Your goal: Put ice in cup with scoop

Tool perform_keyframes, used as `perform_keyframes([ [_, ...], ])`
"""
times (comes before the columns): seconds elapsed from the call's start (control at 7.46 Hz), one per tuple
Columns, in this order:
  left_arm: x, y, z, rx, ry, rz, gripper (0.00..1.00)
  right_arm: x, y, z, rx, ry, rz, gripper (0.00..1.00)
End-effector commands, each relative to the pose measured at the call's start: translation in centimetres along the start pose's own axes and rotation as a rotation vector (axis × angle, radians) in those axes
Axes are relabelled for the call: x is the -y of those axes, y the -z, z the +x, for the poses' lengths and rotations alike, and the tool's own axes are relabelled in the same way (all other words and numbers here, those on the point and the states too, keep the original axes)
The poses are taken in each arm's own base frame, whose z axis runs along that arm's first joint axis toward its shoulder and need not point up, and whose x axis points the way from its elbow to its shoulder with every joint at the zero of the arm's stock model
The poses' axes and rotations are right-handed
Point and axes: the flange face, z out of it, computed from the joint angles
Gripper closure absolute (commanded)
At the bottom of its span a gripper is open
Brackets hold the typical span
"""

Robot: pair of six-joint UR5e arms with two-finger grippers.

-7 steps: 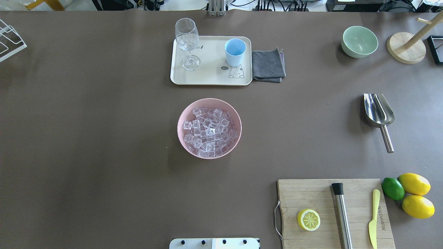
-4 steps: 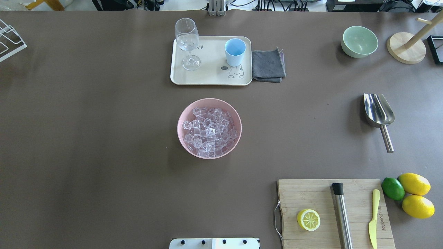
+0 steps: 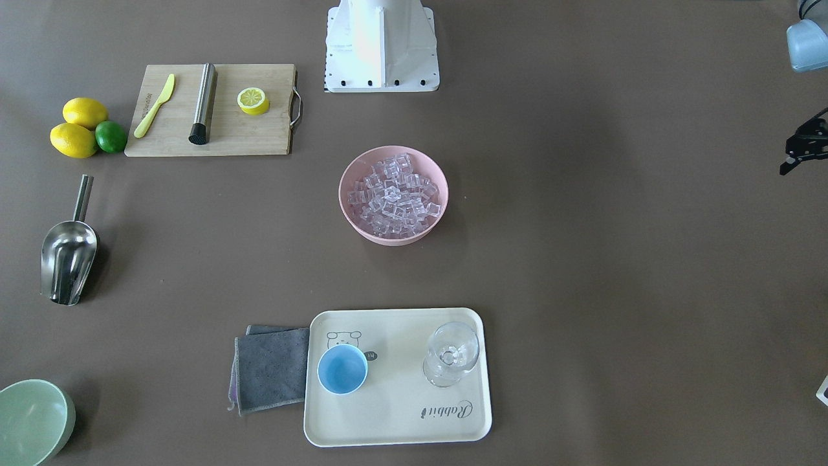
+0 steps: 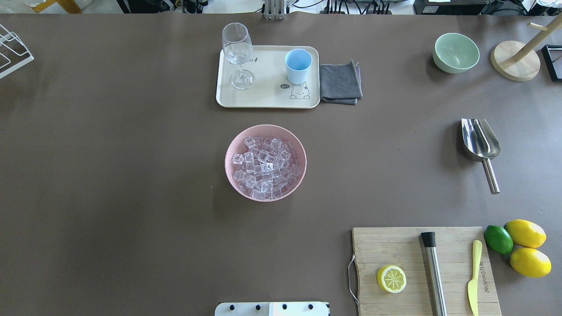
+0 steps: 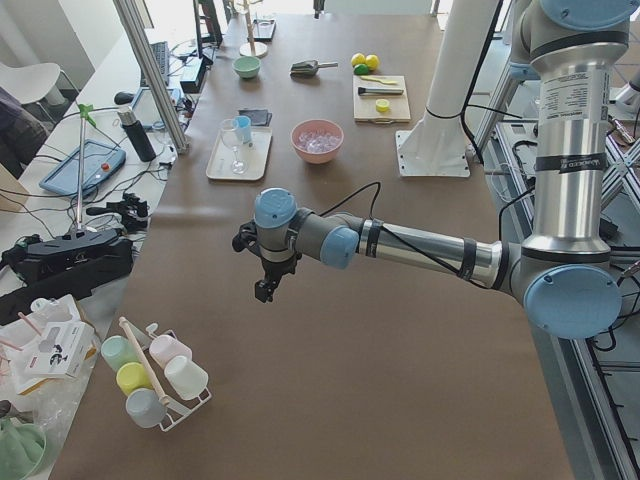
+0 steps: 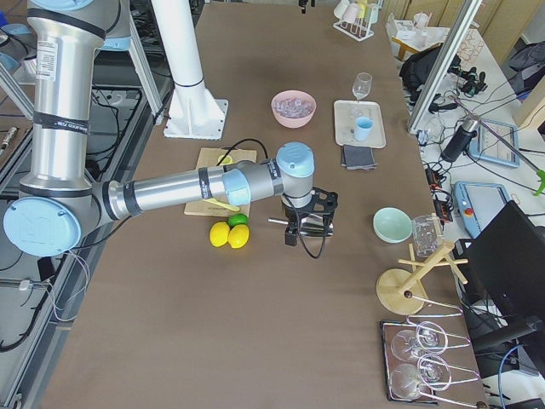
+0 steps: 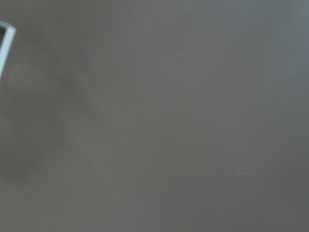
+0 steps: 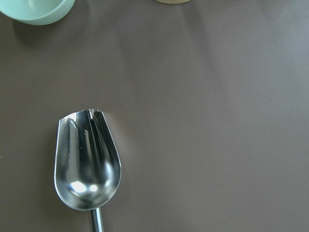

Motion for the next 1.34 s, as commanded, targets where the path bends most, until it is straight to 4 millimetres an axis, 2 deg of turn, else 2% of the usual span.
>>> perform_keyframes([
  [0.0,2.6,-3.3,5.7,-0.048,-0.497,0.048,0.01,-3.1,-3.8,-4.3,0.05,-0.066,0.097,0.0],
  [0.13,3.0,-6.3,9.0,-0.092,-0.612,0.058,0.01,-4.2,-5.6,-6.3,0.063,-0.107,0.12,0.0],
  [0.27,3.2,-7.7,8.7,-0.099,-0.639,0.076,0.01,-5.6,-7.6,-8.4,0.057,-0.093,0.145,0.0],
  [0.4,5.0,-7.0,10.1,-0.125,-0.691,0.138,0.01,-6.7,-9.7,-10.0,0.02,-0.041,0.16,0.0],
  [0.54,7.5,-7.1,13.1,-0.181,-0.751,0.167,0.01,-7.3,-10.6,-10.6,0.009,0.009,0.147,0.0],
  [0.67,7.8,-7.7,13.3,-0.201,-0.759,0.168,0.01,-8.3,-11.6,-11.3,-0.004,0.106,0.128,0.0],
  [0.8,9.0,-9.0,14.3,-0.215,-0.795,0.184,0.01,-8.8,-12.2,-11.2,-0.012,0.151,0.113,0.01],
  [0.94,12.5,-9.3,18.3,-0.235,-0.886,0.237,0.01,-9.4,-13.5,-11.0,-0.029,0.182,0.091,0.06],
  [1.21,15.7,-11.0,24.9,-0.21,-1.012,0.298,0.01,-9.7,-14.2,-11.2,-0.03,0.204,0.098,0.09],
])
